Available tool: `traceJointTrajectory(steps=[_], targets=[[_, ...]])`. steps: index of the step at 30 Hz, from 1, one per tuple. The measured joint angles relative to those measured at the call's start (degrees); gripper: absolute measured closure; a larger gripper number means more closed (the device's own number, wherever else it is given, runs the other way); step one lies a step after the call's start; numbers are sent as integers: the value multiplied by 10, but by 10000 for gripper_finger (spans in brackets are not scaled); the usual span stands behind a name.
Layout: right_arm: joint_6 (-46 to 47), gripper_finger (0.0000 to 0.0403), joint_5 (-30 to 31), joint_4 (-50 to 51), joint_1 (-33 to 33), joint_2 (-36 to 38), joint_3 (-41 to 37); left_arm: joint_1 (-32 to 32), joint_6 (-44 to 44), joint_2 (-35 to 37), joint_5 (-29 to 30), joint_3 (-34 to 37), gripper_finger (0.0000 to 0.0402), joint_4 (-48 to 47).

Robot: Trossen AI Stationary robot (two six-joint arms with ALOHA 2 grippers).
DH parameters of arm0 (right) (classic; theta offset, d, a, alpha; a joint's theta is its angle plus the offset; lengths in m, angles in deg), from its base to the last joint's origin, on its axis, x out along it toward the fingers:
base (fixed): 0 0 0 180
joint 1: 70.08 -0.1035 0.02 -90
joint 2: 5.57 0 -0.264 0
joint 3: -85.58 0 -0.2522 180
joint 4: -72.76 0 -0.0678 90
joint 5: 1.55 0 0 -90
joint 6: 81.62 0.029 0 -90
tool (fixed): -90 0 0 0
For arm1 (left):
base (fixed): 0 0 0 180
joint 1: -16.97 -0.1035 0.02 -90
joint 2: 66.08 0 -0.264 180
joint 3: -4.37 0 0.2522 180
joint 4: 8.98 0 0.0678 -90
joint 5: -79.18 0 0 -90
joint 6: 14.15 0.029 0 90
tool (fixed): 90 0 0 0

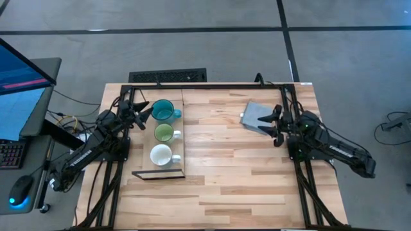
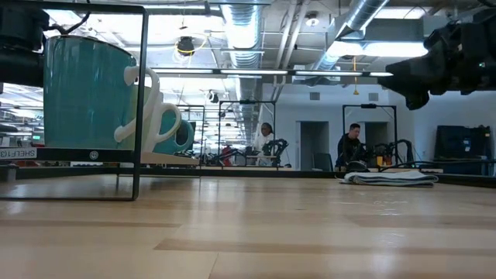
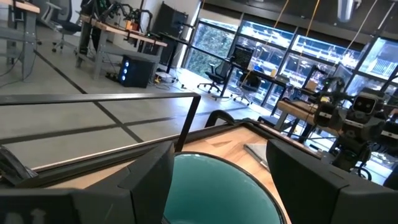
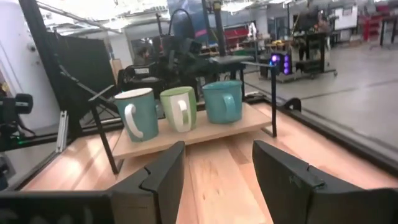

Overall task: Stack small to large cups/mugs on shelf
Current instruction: Return to Home Position

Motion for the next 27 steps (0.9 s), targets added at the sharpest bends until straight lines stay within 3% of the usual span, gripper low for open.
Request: traceJointTrajectory(steps=[8,21,27], targets=[[27,194,1,0,0,-32,0,0,0,0,0,0,154,0],[38,194,115,11,0,17,0,0,-15,0,0,0,154,0],[28,194,116,11,0,15,0,0,-16,0,0,0,154,0]])
